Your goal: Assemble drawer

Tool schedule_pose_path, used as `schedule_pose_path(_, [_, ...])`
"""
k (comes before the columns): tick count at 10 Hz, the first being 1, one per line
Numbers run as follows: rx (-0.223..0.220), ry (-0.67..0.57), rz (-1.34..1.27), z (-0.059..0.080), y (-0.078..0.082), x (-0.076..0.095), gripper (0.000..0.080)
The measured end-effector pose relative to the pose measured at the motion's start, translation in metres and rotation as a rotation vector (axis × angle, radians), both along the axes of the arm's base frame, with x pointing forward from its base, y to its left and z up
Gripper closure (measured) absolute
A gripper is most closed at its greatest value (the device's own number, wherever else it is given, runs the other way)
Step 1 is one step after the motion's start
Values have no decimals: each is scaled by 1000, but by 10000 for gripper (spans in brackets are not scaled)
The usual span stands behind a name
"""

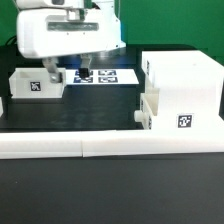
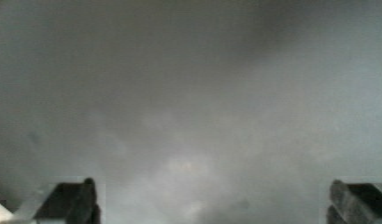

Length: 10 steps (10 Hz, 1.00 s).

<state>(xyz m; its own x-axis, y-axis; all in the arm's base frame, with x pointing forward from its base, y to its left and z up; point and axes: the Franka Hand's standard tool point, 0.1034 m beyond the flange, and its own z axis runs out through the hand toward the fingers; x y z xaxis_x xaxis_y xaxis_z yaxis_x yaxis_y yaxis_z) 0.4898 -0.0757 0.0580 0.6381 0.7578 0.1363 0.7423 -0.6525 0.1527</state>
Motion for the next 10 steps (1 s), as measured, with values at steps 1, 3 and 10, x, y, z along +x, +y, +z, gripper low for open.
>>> schedule_pose_path(1, [11, -13, -96, 4, 0, -11, 151])
schedule_pose_path(3, [57, -7, -338, 6, -3, -29, 151])
schedule_pose_path(10, [129, 106, -730, -1, -6, -51, 151])
